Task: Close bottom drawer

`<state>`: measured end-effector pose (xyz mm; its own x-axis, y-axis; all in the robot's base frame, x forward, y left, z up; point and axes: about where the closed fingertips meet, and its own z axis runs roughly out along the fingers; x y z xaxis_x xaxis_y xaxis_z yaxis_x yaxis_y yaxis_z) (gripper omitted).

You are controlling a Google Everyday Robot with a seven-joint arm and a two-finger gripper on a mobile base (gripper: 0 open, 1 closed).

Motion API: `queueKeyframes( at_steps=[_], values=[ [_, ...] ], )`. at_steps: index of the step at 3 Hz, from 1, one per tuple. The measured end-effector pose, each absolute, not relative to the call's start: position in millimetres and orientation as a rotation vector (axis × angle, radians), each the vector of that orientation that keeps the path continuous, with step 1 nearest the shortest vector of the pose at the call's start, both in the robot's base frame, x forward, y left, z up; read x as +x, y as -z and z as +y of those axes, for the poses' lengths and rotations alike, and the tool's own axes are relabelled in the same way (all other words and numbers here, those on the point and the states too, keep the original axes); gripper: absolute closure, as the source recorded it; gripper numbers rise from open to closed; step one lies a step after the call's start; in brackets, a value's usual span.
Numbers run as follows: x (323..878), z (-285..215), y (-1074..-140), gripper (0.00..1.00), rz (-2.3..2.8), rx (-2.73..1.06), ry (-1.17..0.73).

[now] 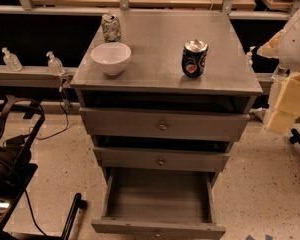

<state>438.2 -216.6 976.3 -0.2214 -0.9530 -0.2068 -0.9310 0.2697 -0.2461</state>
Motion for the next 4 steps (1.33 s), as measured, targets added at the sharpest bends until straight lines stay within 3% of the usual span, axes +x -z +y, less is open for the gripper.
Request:
queueKeyframes(
  at_steps=[2,4],
  values=[
    [437.1,-210.7,-963.7,0.00,2.176,-1.725,-0.012],
    [403.8,-130.6,-838.8,0.00,2.028,-1.443,-0.581]
  ],
)
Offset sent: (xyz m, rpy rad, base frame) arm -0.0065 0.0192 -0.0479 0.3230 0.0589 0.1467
